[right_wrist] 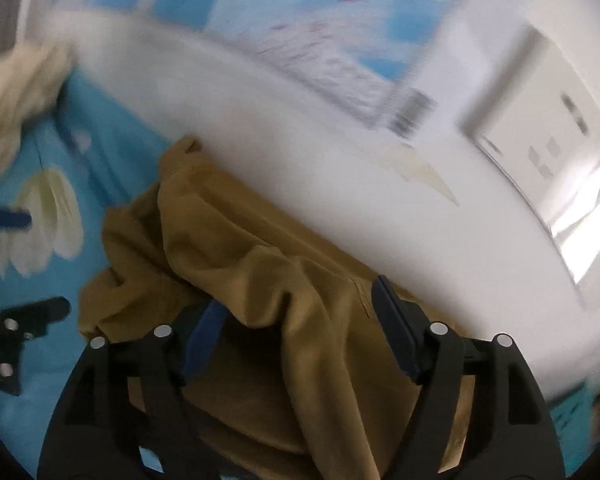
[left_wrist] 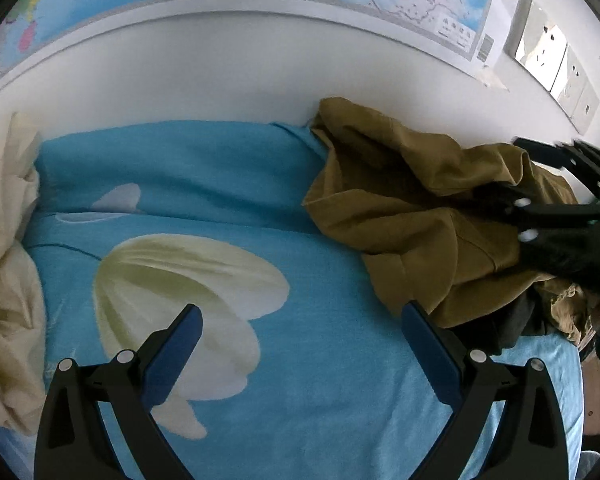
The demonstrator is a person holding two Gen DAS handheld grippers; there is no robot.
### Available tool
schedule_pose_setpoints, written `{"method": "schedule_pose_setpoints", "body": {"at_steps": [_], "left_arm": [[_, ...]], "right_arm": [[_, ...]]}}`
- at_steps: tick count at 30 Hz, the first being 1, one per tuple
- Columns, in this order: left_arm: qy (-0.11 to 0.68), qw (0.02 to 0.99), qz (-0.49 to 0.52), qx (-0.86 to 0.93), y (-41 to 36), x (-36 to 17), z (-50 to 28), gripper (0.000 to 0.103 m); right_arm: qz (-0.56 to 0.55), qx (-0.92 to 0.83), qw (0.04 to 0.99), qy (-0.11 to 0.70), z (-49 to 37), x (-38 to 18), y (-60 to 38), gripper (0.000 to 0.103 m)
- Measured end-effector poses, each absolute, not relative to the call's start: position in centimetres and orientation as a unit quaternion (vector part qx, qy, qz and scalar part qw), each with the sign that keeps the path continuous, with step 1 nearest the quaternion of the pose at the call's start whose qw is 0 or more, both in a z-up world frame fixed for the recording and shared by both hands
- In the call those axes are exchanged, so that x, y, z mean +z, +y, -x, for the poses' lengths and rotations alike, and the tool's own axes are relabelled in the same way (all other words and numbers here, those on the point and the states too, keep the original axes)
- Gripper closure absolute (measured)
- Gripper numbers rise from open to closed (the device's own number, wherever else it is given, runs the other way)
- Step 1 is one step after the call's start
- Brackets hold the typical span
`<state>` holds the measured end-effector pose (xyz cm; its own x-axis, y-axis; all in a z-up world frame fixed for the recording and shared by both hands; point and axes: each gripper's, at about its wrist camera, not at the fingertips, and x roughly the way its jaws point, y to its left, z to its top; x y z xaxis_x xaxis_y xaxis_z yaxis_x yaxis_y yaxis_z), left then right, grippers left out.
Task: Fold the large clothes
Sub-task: 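Grasp the brown shirt with the right gripper while the left gripper grasps it too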
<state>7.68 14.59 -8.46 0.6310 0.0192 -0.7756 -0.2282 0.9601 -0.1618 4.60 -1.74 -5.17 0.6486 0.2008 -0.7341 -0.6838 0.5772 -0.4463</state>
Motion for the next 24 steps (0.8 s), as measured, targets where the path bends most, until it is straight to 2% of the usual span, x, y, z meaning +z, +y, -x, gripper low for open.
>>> {"method": "schedule_pose_setpoints", "body": {"at_steps": [2, 4, 5, 6, 14, 17, 22, 24], "left_arm": [[0.425, 0.895, 0.122, 0.063, 14.6, -8.7, -7.9, 0.007], [0.427, 0.895, 0.120, 0.055, 14.5, -8.8, -8.2, 0.007], [0.429, 0.894, 0.119, 0.049, 14.4, -8.8, -8.4, 0.007], [0.429, 0.894, 0.121, 0.042, 14.5, -8.9, -8.6, 0.007], [0.404, 0.905, 0.125, -0.042, 13.5, -8.7, -10.7, 0.007], [0.390, 0.907, 0.147, -0.066, 13.6, -8.3, -11.6, 0.007], [0.333, 0.907, 0.190, -0.174, 12.7, -6.0, -12.3, 0.008], [0.320, 0.910, 0.163, -0.206, 10.9, -5.3, -12.5, 0.032]], "right_arm": [[0.388, 0.269, 0.818, 0.330, -5.4, -6.3, -0.6, 0.033], [0.393, 0.265, 0.817, 0.327, -5.7, -6.5, -0.3, 0.060], [0.381, 0.262, 0.822, 0.334, -6.0, -6.1, -0.6, 0.080], [0.355, 0.261, 0.836, 0.326, -6.1, -4.7, -1.6, 0.090], [0.111, 0.256, 0.931, 0.237, -5.7, 10.6, -14.7, 0.095], [0.059, 0.251, 0.940, 0.222, -4.9, 13.6, -19.8, 0.095], [0.019, 0.231, 0.949, 0.214, -3.8, 15.0, -25.2, 0.095], [0.010, 0.230, 0.950, 0.209, -3.1, 16.1, -26.9, 0.096]]}}
